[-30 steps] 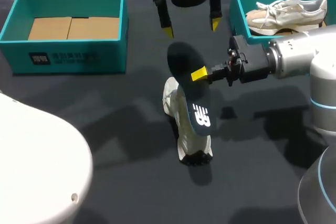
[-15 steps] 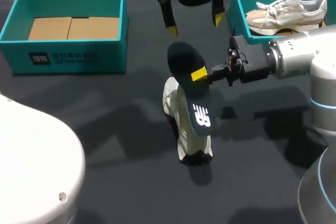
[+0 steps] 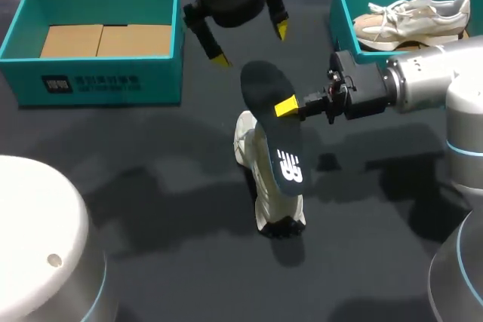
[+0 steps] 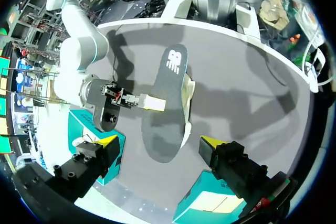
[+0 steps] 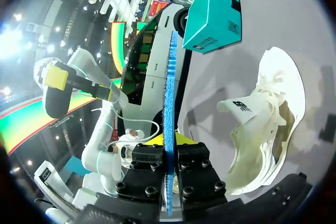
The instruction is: Take the shoe out of the shoebox, open the shoe tongue, remove and reinsert the insole, then place the shoe into the shoebox
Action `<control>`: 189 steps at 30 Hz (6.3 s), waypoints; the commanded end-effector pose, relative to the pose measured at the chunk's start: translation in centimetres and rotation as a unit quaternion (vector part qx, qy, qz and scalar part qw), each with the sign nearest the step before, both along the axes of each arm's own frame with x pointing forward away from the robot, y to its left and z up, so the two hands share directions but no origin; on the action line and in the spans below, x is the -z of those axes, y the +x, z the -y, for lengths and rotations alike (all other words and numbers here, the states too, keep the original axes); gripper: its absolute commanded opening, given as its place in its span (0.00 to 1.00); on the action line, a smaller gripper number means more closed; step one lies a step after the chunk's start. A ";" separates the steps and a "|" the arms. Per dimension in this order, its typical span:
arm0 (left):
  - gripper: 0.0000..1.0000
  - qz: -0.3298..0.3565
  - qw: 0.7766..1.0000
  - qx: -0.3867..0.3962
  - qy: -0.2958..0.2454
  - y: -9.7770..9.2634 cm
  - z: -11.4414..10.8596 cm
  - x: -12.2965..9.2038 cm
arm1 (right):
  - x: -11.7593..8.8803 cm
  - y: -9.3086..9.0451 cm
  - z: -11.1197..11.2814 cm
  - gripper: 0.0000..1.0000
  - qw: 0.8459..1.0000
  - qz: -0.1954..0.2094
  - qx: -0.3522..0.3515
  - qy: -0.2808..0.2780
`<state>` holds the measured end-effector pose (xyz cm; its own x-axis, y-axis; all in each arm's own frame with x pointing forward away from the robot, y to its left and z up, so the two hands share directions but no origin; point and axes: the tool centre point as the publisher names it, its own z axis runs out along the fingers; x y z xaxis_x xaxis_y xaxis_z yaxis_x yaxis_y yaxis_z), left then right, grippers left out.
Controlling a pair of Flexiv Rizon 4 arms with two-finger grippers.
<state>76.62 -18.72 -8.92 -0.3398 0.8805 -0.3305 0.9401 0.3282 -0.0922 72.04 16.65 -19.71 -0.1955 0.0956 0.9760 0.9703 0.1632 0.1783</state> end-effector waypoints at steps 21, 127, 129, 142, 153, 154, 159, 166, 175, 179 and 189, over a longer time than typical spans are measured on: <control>1.00 0.118 0.890 -0.109 -0.427 -0.7 -5.2 1.7 | 0.0 -0.1 -0.1 0.00 1.000 0.000 0.001 -0.001; 0.00 0.226 0.843 -0.001 -0.488 0.5 4.4 11.6 | 0.6 0.1 -0.7 0.00 1.000 -0.008 0.016 0.020; 0.00 0.226 0.843 -0.001 -0.489 0.5 4.4 11.6 | 0.6 0.2 -0.6 0.00 1.000 -0.008 0.016 0.022; 0.00 0.225 0.845 0.003 -0.486 -0.8 2.4 10.6 | 1.1 -0.3 4.1 1.00 0.996 0.089 -0.013 -0.023; 0.00 0.215 0.863 0.012 -0.458 -3.4 0.0 9.7 | 1.1 -0.3 4.1 1.00 0.996 0.089 -0.013 -0.023; 0.00 0.206 0.865 0.009 -0.457 -3.6 -0.2 9.7 | 1.2 -0.4 4.4 1.00 0.993 0.109 -0.023 -0.026; 0.00 0.110 0.869 -0.006 -0.483 -5.2 -1.2 9.1 | 1.6 -1.3 6.4 1.00 0.957 0.267 -0.091 -0.074; 0.00 0.099 0.873 0.018 -0.478 -6.2 -1.7 8.6 | 1.8 -1.6 6.7 1.00 0.948 0.289 -0.115 -0.068; 0.00 0.099 0.873 0.018 -0.478 -6.2 -1.7 8.6 | 1.8 -1.6 6.7 1.00 0.948 0.289 -0.115 -0.068; 0.00 0.055 0.872 0.001 -0.486 -8.1 -0.3 8.0 | 2.2 -3.3 8.1 1.00 0.911 0.355 -0.169 -0.125; 0.00 -0.088 0.867 -0.027 -0.490 -10.9 0.4 7.3 | 4.7 -6.2 12.3 1.00 0.869 0.422 -0.190 -0.175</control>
